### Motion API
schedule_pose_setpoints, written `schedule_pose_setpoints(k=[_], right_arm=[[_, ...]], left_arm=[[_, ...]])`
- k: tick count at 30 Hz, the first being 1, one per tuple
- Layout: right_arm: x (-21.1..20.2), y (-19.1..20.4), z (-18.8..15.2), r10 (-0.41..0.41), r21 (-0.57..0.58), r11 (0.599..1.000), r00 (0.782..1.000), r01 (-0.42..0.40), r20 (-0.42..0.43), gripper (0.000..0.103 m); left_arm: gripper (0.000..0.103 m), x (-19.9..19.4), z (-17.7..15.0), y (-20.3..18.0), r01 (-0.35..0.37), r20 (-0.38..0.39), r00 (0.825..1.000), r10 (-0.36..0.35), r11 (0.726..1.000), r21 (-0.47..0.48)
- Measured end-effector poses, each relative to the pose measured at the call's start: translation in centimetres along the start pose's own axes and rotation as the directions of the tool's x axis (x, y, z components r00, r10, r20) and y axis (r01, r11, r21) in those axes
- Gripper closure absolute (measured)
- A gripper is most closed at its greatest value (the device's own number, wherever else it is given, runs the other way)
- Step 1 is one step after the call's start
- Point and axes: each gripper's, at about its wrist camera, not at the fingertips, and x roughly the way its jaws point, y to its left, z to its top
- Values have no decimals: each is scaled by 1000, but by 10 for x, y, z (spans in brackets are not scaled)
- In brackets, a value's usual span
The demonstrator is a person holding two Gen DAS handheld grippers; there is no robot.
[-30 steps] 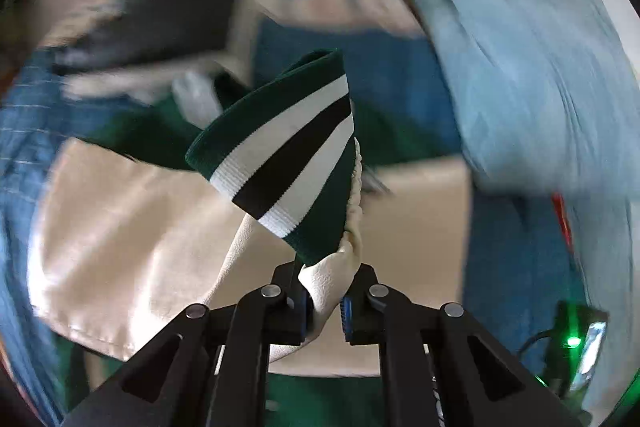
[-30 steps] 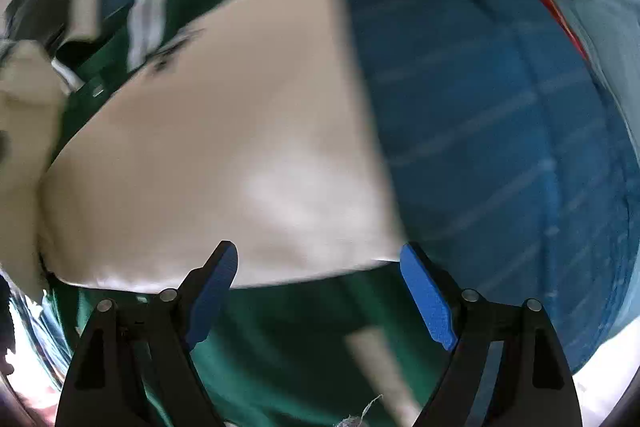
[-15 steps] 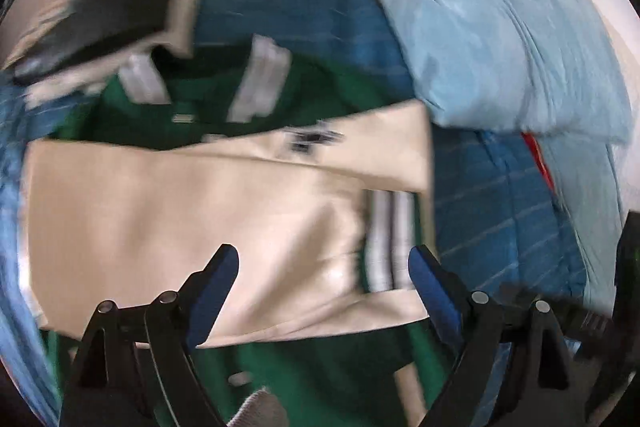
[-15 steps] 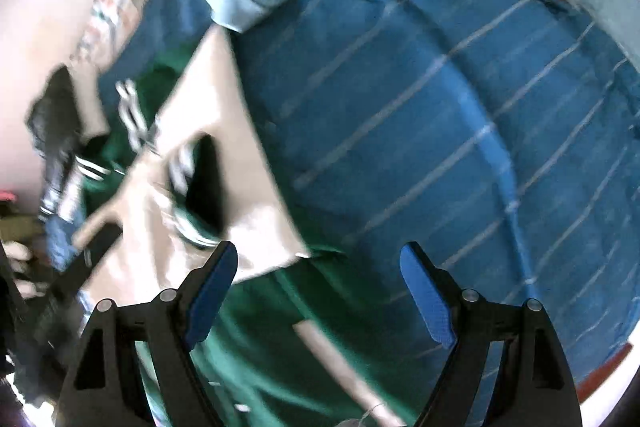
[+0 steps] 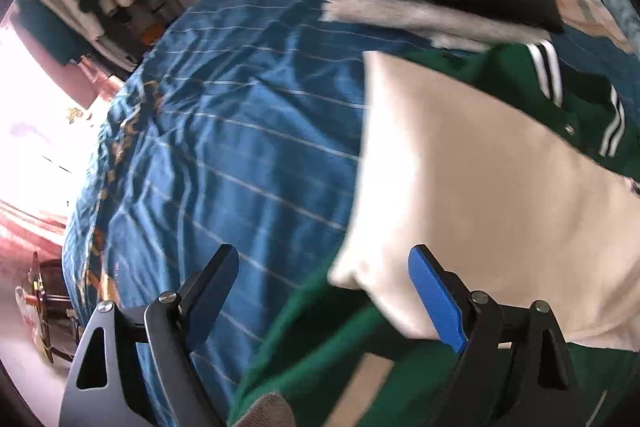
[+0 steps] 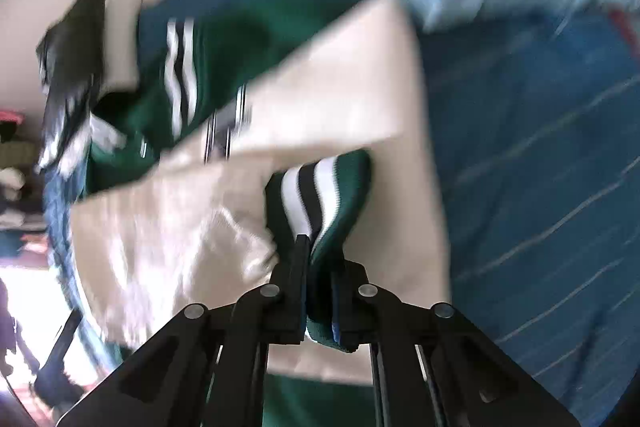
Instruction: Fold large clothes
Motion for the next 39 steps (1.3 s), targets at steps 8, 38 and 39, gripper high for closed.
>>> schedule_pose_setpoints(k=[8,38,39], right_arm=[[-25,-43,-42,-44,-22,999,988,42,-147,60],[11,-48,-77,-237,-101,969,965,227,-109,92],[8,-53,-77,-233,-68,972,967,227,-101,92]], left_arm=[[14,2,-45,34,-77,-83,994,77,997,10],[0,108,-28,21,-271,-115,952,284,955,122],[0,108,-29,21,-268,-111,953,282,955,128]])
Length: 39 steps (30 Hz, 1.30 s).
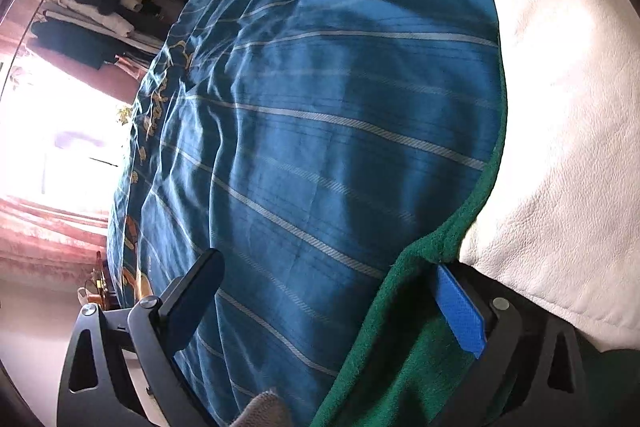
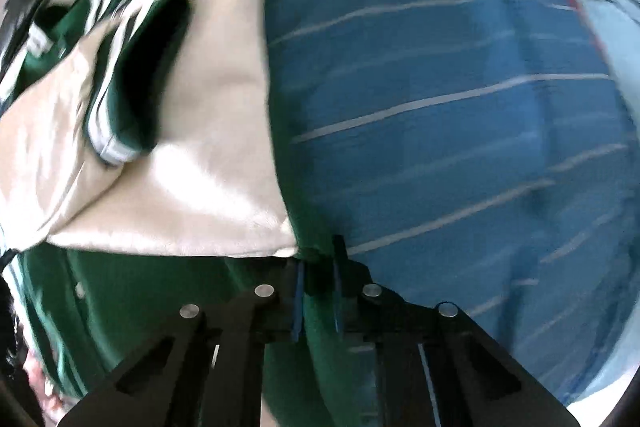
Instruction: Fold large clothes
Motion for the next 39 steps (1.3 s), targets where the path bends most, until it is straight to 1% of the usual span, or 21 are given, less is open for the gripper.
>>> schedule_pose_setpoints(k=[5,7,9,10,13,15,16,17,18,21,25,26,28,29,31,32,34,35,37,38,39], right_arm=[[19,10,5,-13,157,987,999,20,-45,92],[23,4,12,78,236,970,991,-51,-105,90],[16,-4,14,210,304,938,970,-165,-122,86],[11,-2,14,225,281,942,967,-185,-118,81],[7,17,13,134,87,989,979,-122,-151,62],[24,27,9,135,66,990,970,-124,-201,62],[28,34,10,128,69,991,974,-117,-187,64],[27,38,13,98,65,994,980,-87,-176,67],[23,43,13,52,66,997,985,-42,-161,81],[19,56,14,8,123,992,987,12,-159,81],[-4,77,-5,-72,49,995,983,82,-167,75],[-16,88,-13,-59,45,997,986,66,-157,72],[-36,112,-36,17,42,999,986,-10,-164,56],[-42,125,-50,71,48,997,980,-63,-184,55],[-45,150,-74,178,66,984,955,-167,-238,55],[-43,167,-91,248,87,969,926,-233,-284,55],[-29,188,-130,397,145,918,845,-369,-359,55],[-18,211,-148,459,175,888,787,-426,-413,55],[6,229,-196,489,209,870,730,-446,-478,55],[12,247,-213,490,207,868,711,-451,-504,55],[24,258,-219,477,197,874,710,-443,-518,55]], left_arm=[[0,1,0,5,38,-6,999,-38,999,3],[0,-1,-1,8,52,-14,999,-52,999,8],[0,-5,-3,9,62,-21,998,-62,998,23],[0,-11,-6,11,58,-8,998,-57,998,35],[0,-26,-17,9,99,34,994,-102,993,69],[0,-20,-24,0,53,34,998,-58,991,121],[0,-14,-27,-2,23,28,999,-27,991,132],[0,-7,-30,1,11,26,1000,-15,991,131],[0,0,-32,9,39,31,999,-42,994,102],[0,1,-31,27,87,11,996,-88,994,67],[0,-32,-44,53,94,16,995,-95,992,85],[0,-45,-56,70,126,11,992,-127,989,72],[0,-59,-79,91,159,-18,987,-159,986,39],[0,-63,-97,103,195,-53,979,-194,981,15],[0,-64,-127,114,238,-134,962,-239,971,-26],[0,-62,-146,118,275,-183,942,-281,960,-58],[0,-58,-173,115,288,-228,928,-296,955,-67],[0,-53,-187,110,278,-252,925,-283,959,-53],[0,-45,-203,97,248,-259,934,-245,969,-22],[0,-38,-209,89,225,-256,943,-214,974,15],[0,-29,-214,82,191,-263,950,-168,980,62]])
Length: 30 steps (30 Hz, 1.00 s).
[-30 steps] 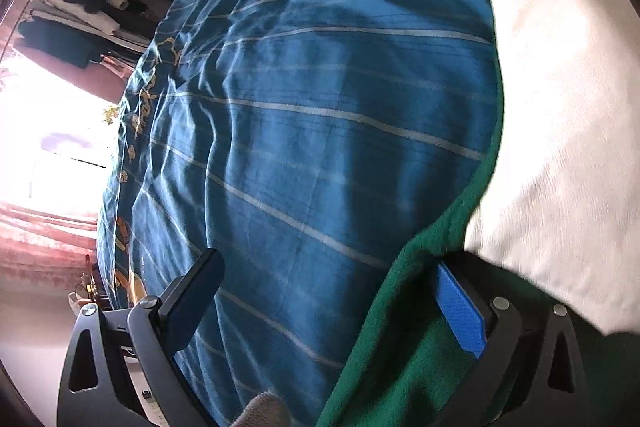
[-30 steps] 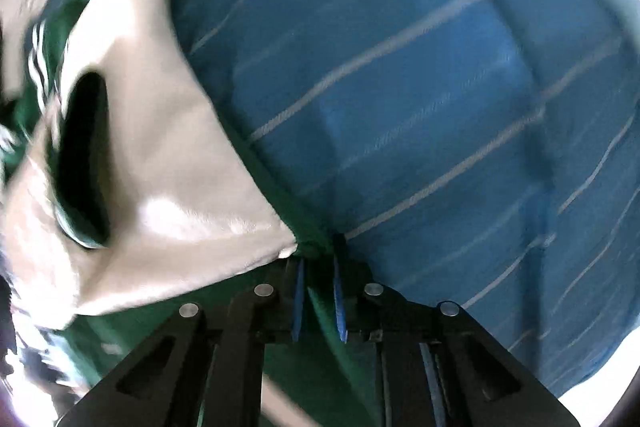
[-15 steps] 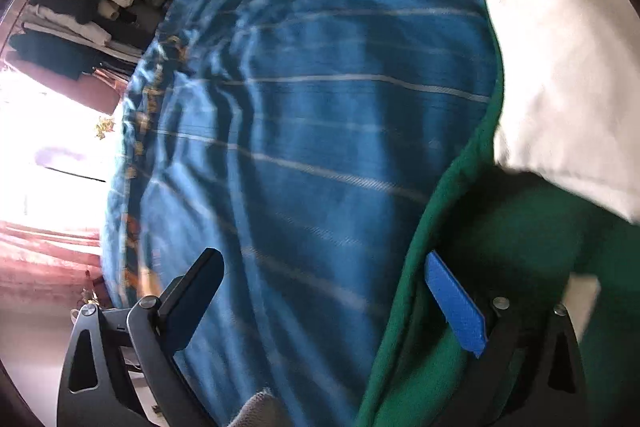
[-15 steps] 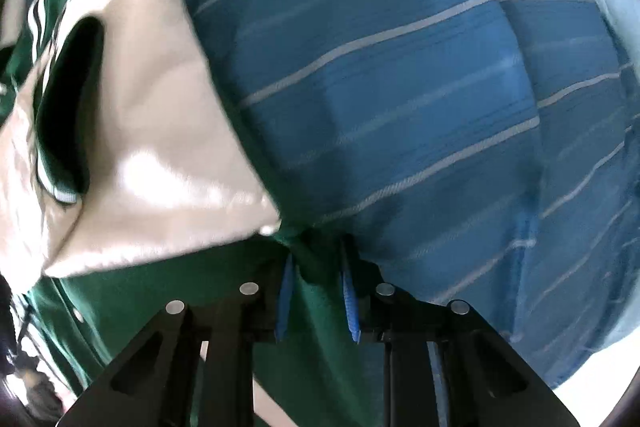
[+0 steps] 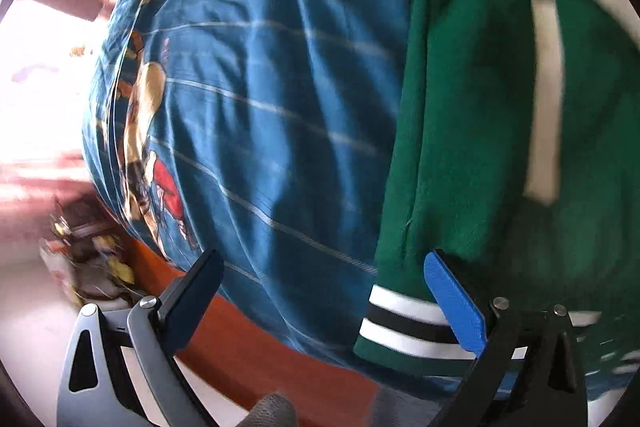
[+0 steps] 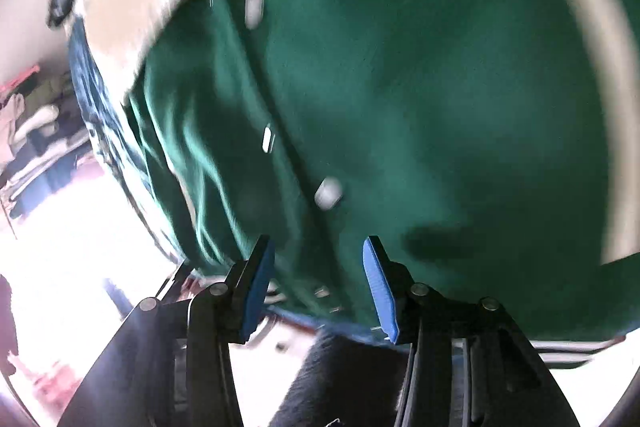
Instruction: Fold large clothes
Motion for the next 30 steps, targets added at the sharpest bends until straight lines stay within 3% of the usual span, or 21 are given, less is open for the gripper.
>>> schedule_pose_setpoints(k=[2,4,8,9,10,15,20,23,25,28,29,30], right_arm=[[33,6,-11,-72,-22,997,997,72,-6,55],[38,13,-11,-106,-29,994,994,106,2,54],[52,21,-14,-94,-8,996,996,94,11,49],[49,19,-11,-63,-18,998,998,63,18,60],[40,8,-4,-69,-40,997,998,69,3,92],[49,9,-8,-131,2,991,991,131,-10,94],[67,9,-15,-190,-31,982,982,189,-24,94],[66,18,-16,-153,-37,988,987,151,-52,81],[63,24,-17,-117,-46,992,992,114,-55,64],[71,28,-22,-115,-35,993,991,113,-65,64],[73,27,-23,-130,-32,991,990,128,-55,66],[73,19,-21,-176,-28,984,984,175,-37,94]], left_arm=[[0,14,1,4,8,-1,1000,-8,1000,-2],[0,16,1,11,34,3,999,-34,999,0],[0,8,-3,13,-15,24,1000,14,999,42],[0,8,-5,18,-22,21,1000,22,999,34],[0,11,-7,23,-23,14,1000,23,1000,20],[0,13,-16,46,6,-26,1000,-8,999,-54],[0,-11,-19,37,33,32,999,-32,999,-31],[0,-23,-17,31,59,63,996,-56,997,-44],[0,-27,-14,24,68,94,994,-64,997,-39],[0,-13,-13,5,15,79,997,-17,1000,23],[0,-4,-15,-3,-19,55,998,16,998,59],[0,14,-19,-10,-57,15,998,56,993,102]])
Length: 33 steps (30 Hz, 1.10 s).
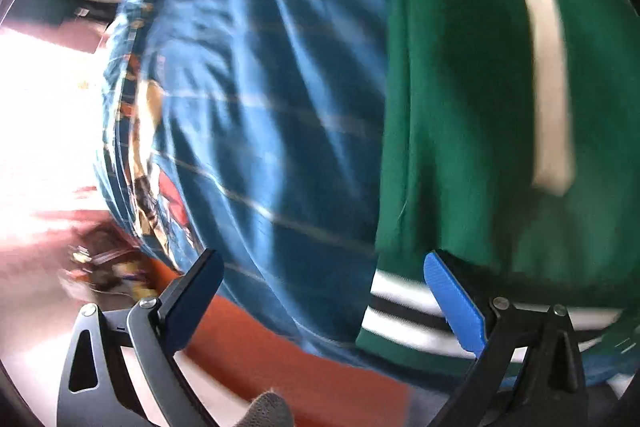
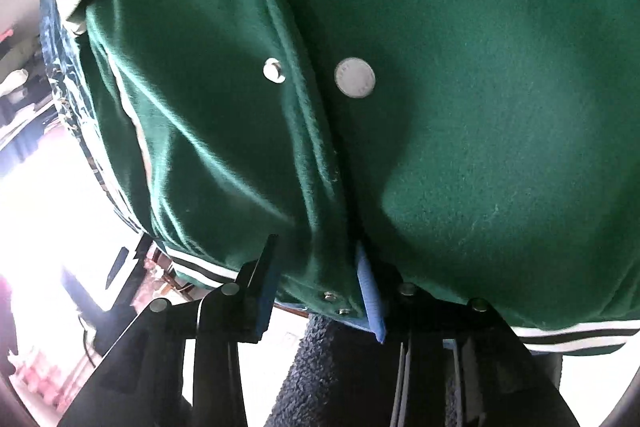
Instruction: Fold large clothes
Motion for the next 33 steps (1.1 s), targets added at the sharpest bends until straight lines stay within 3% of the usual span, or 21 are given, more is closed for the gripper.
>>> schedule_pose_setpoints(k=[1,5,8,9,10,12,13,14,16,18,19,20,22,25,27,29,31,33], right_arm=[[-6,-13,4,-12,2,1000,1000,12,9,94],[-12,5,7,-57,-40,998,998,56,-21,93],[-46,7,8,-11,-15,1000,999,12,48,84],[-61,8,10,-36,-22,999,994,38,106,72],[-69,9,12,-67,-24,997,987,71,145,52],[-73,13,21,-152,-25,987,967,160,205,36],[-61,15,29,-205,-37,976,959,216,198,36],[-50,15,34,-226,-33,971,955,236,193,39],[-46,10,41,-284,10,957,933,289,221,91],[-54,10,40,-191,82,981,953,176,234,103],[-65,14,37,-102,100,992,960,78,262,103],[-78,25,33,-49,70,997,951,29,304,103],[-86,52,29,-58,-9,998,941,65,333,103],[-54,52,42,-110,14,994,975,110,191,103],[-59,50,45,-51,22,999,984,48,169,103],[-88,56,55,-35,-20,999,978,40,205,89],[-123,70,70,0,-52,999,966,14,257,51],[-164,90,103,29,-78,997,944,-3,327,40]], left_arm=[[0,7,-4,2,-1,-13,1000,1,1000,3],[0,3,-8,12,19,-20,1000,-19,1000,-9],[0,-21,-4,22,42,12,999,-42,998,-40],[0,-28,-2,22,43,28,999,-42,998,-43],[0,-37,0,20,43,49,998,-40,998,-44],[0,-51,7,11,42,91,995,-38,998,-42],[0,-54,9,6,44,101,994,-40,998,-42],[0,-54,13,-2,51,108,993,-47,998,-36],[0,-50,17,-13,54,98,994,-51,998,-20],[0,-49,19,-19,74,92,993,-72,997,-17],[0,-49,18,-22,80,91,993,-79,997,-13],[0,-50,17,-25,83,94,992,-82,997,-6],[0,-54,13,-33,77,92,993,-78,997,14],[0,-56,11,-37,72,78,994,-74,997,28],[0,-69,17,-34,66,109,992,-68,998,22],[0,-88,37,-29,68,163,984,-67,998,-5],[0,-114,74,-30,90,260,963,-74,995,-51],[0,-139,124,-44,127,356,929,-95,990,-67]])
